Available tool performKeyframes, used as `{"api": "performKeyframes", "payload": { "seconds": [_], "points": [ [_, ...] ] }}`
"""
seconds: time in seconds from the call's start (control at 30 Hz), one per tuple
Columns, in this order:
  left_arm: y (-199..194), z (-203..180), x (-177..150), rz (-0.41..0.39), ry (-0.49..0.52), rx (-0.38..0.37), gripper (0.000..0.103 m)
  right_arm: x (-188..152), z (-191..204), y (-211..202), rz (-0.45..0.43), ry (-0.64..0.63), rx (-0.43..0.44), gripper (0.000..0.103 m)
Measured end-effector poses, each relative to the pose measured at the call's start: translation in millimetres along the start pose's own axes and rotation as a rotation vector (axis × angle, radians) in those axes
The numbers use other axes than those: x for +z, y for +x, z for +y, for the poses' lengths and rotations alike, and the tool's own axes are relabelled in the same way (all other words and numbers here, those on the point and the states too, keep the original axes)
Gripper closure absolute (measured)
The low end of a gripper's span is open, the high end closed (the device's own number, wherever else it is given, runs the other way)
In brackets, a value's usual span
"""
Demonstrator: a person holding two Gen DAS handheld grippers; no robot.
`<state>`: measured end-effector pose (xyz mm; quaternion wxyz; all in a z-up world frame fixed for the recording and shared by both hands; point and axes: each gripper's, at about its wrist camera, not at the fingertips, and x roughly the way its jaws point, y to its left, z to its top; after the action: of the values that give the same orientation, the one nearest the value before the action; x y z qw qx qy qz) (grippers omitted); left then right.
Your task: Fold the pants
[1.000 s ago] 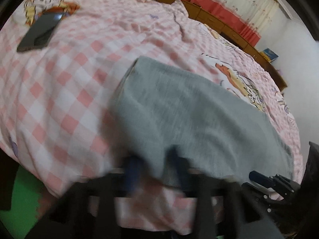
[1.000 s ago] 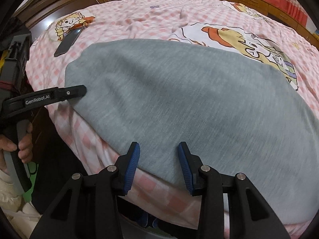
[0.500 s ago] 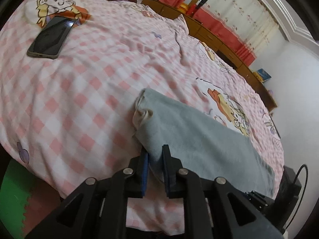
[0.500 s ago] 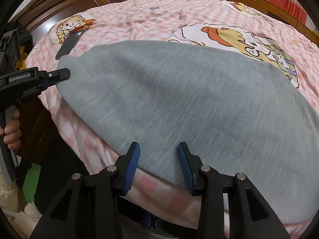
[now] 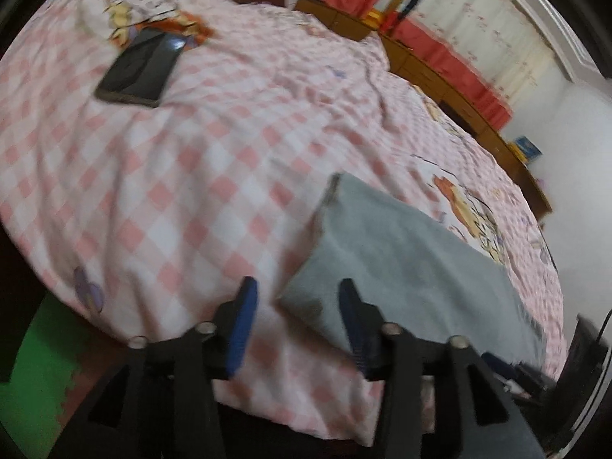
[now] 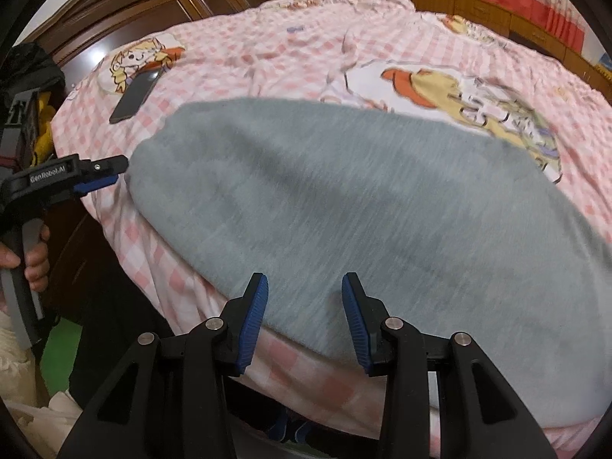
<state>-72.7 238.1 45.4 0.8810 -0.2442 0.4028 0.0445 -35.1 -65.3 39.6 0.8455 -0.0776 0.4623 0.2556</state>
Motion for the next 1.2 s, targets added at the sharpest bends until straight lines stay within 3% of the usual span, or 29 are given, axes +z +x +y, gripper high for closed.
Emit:
{"api": "performKeyframes", "payload": {
  "seconds": [0.07, 0.17, 0.4, 0.47, 0.53, 0.63, 0.9, 1.2],
  "points": [
    [7.6, -9.9, 2.2, 0.017, 0.053, -0.008, 0.041, 1.1, -3.3, -5.2, -0.011, 0.01, -0.002, 0.062],
    [22.2, -16.5, 3.6, 0.036, 0.076, 0.006, 0.04, 1.7, -12.4, -11.4, -0.021, 0.04, -0.012, 0.062],
    [48.1, -25.2, -2.9, 0.082, 0.011, -0.017, 0.041, -2.2, -42.8, -24.0, -0.042, 0.131, -0.032, 0.062],
    [48.9, -33.1, -3.9, 0.074, 0.035, -0.01, 0.051, -4.9, -51.0, -24.8, -0.048, 0.166, -0.042, 0.062],
    [46.8, -40.0, -4.3, 0.066, 0.06, 0.006, 0.08, -7.7, -59.4, -25.4, -0.045, 0.203, -0.048, 0.062],
    [37.8, -43.6, -3.2, 0.05, 0.066, -0.019, 0.091, -12.3, -68.0, -30.2, -0.047, 0.231, -0.043, 0.062],
    [-1.7, -62.1, 6.2, -0.025, 0.086, -0.097, 0.093, -19.8, -82.0, -53.0, -0.116, 0.276, -0.054, 0.062],
    [-44.6, -139.6, 15.8, -0.099, 0.265, -0.21, 0.093, -25.4, -94.8, -71.2, -0.145, 0.302, -0.076, 0.062]
  ]
}}
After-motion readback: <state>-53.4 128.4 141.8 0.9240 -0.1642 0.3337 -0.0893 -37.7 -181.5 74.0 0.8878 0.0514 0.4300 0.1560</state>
